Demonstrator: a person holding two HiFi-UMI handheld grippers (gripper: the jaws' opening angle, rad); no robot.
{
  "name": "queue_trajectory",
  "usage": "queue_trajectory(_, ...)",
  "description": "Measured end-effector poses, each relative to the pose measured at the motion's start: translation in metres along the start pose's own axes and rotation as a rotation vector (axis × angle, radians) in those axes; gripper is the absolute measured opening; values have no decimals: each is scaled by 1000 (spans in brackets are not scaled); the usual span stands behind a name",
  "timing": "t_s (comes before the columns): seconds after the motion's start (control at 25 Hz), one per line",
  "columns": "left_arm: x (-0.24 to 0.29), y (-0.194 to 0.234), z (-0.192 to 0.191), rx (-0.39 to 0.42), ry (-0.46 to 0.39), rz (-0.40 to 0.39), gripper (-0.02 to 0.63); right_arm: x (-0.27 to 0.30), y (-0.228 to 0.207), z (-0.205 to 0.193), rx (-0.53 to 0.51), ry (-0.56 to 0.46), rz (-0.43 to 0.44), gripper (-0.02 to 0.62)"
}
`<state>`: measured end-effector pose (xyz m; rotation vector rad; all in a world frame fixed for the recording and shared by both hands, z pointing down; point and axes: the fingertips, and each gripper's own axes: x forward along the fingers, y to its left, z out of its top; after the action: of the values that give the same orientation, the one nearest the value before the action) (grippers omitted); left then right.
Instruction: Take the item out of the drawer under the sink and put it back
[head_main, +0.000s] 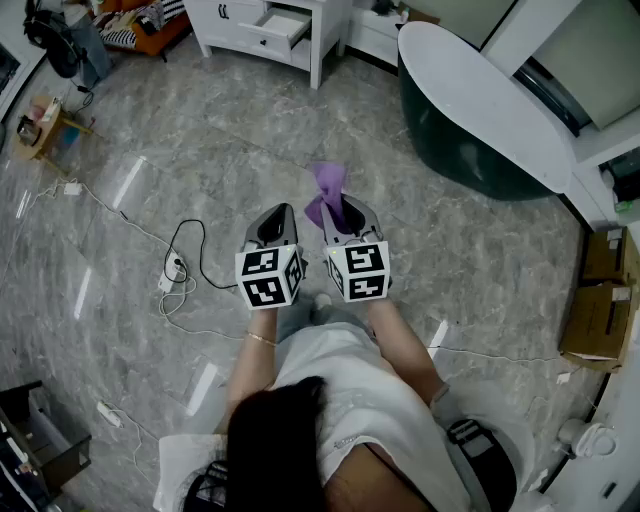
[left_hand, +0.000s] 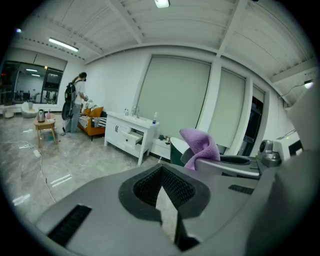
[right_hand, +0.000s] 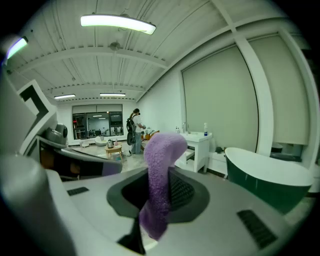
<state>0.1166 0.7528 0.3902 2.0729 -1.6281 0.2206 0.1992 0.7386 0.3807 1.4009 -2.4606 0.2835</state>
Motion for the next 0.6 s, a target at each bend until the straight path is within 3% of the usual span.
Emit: queue_trajectory(0.6, 13, 2, -2, -17, -2, 2, 5, 10, -3, 0, 14, -3, 29, 86)
